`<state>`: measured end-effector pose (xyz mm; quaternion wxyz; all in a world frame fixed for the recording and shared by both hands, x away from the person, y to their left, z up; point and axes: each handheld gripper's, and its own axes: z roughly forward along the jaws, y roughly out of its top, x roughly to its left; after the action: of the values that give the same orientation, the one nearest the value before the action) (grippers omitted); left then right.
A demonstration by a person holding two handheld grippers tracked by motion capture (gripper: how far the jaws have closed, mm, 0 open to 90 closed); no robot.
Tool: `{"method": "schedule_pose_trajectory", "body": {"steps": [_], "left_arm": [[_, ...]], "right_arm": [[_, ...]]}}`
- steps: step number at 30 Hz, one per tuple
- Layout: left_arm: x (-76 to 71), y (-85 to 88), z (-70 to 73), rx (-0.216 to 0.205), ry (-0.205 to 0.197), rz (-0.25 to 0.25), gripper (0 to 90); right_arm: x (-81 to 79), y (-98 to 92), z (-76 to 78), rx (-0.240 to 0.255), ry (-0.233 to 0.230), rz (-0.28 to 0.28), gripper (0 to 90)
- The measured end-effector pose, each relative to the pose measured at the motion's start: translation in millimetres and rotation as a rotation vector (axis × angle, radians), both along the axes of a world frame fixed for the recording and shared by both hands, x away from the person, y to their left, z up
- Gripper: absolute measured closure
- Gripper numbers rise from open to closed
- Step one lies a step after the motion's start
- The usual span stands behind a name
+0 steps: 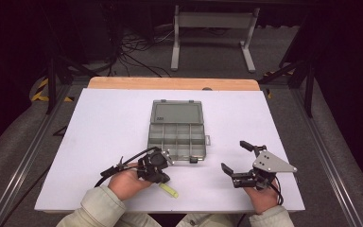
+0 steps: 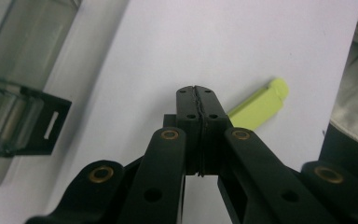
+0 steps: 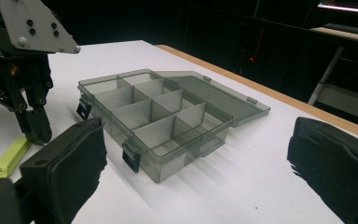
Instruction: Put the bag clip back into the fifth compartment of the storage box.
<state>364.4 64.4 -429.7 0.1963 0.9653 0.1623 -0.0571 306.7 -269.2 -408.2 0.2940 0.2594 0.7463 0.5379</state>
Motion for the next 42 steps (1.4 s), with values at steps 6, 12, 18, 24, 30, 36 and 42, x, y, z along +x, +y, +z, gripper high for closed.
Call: {"method": "schedule_pose_trajectory", "body": {"steps": [6, 12, 18, 24, 30, 36, 42], "left_arm": [[-4.8, 4.9, 0.1, 0.013, 0.004, -0.01, 89.7], [-8.6, 6.6, 1.0, 0.021, 0.01, -0.016, 89.7], [-10.8, 6.8, -0.5, 0.037, 0.024, -0.029, 89.7], [-11.6, 7.7, -0.6, 0.037, 0.025, -0.026, 89.5], [-12.0, 7.6, -0.9, 0.033, 0.028, -0.03, 89.4], [-10.8, 9.2, 1.5, 0.034, 0.003, -0.01, 80.0], [-8.9, 14.1, 9.2, -0.021, -0.041, 0.036, 53.6]], "right_arm": [[0.2, 0.7, -0.1, 0.001, 0.0, 0.003, 4.3], [0.1, 0.9, -0.2, 0.002, 0.005, 0.002, 4.3], [0.2, 0.9, -0.2, 0.002, 0.006, 0.002, 4.3], [0.2, 1.0, -0.2, 0.003, 0.006, 0.003, 4.3], [0.3, 0.9, -0.2, 0.002, 0.006, 0.004, 4.3], [0.2, 0.8, -0.1, 0.003, 0.006, 0.004, 4.3], [0.2, 1.0, -0.1, 0.001, 0.007, 0.004, 4.6]]}}
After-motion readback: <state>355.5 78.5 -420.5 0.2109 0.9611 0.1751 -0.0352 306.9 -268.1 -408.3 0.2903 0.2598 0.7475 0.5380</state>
